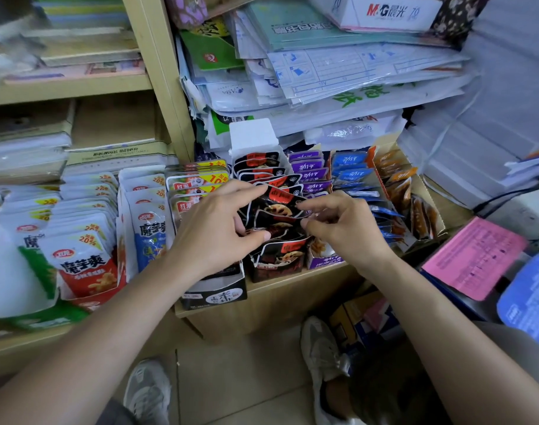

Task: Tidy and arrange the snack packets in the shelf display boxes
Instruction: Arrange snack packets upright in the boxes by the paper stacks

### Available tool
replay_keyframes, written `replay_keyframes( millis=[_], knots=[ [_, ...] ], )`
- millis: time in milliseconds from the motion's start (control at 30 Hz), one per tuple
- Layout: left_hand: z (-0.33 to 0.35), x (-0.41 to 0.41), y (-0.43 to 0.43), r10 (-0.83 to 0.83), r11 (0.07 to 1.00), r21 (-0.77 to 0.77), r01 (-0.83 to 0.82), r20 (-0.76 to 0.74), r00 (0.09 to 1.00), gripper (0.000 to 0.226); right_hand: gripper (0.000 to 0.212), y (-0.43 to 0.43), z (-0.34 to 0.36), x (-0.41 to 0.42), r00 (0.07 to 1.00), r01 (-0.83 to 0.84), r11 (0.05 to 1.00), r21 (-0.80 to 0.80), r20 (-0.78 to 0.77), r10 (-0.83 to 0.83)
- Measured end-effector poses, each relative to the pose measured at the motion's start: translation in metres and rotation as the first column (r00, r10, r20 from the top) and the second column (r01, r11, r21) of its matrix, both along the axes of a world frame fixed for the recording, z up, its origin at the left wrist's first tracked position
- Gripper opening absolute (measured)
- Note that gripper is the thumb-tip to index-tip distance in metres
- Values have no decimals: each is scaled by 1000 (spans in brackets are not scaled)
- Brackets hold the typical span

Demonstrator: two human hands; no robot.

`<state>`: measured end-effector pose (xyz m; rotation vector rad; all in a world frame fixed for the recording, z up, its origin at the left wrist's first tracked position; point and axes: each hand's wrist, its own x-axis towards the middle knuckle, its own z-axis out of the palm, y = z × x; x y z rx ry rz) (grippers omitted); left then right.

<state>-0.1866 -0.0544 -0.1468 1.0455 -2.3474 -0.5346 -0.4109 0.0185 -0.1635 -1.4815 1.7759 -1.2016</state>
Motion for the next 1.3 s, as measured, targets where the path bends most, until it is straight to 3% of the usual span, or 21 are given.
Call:
replay_keyframes(
  millis=[133,200,333,500,567,733,900,1067,1167,1300],
  knots=[
    [2,-5,-1,20,999,-49,-16,76,997,74,4,-7,2,-4,997,3,1000,-11,-72,-3],
    [0,-6,-4,29,998,-64,-23,86,996,78,6,-10,2,0,995,20,998,-54,-99,-25],
    [-6,-6,-12,15,1000,22,-15,-17,1000,89,5,-20,5,12,984,1,979,-206,-177,-38],
    [-11,-5,-12,21,1000,6,-20,-44,999,92,3,-30,5,27,964,-111,947,-302,-264,29],
    [-11,-4,-10,23,999,-39,-24,-33,999,79,3,-31,4,26,962,-119,939,-323,-273,28],
    [-10,1,-18,15,986,-168,-23,-50,999,22,5,-26,2,20,977,-74,959,-272,-211,16],
    [-3,-3,-25,-7,970,-243,6,-1,1000,11,8,-25,6,19,980,-25,977,-211,-196,-17],
    [-1,-2,-19,-132,912,-385,143,55,990,7,34,-20,11,11,988,-114,985,-133,-120,98],
    [-2,0,-15,-150,915,-365,174,94,984,6,20,-20,11,6,974,-160,980,-117,-178,138],
    [-3,2,-18,-140,963,-228,146,44,989,5,2,-27,14,8,977,-198,975,-99,-98,189]
  ],
)
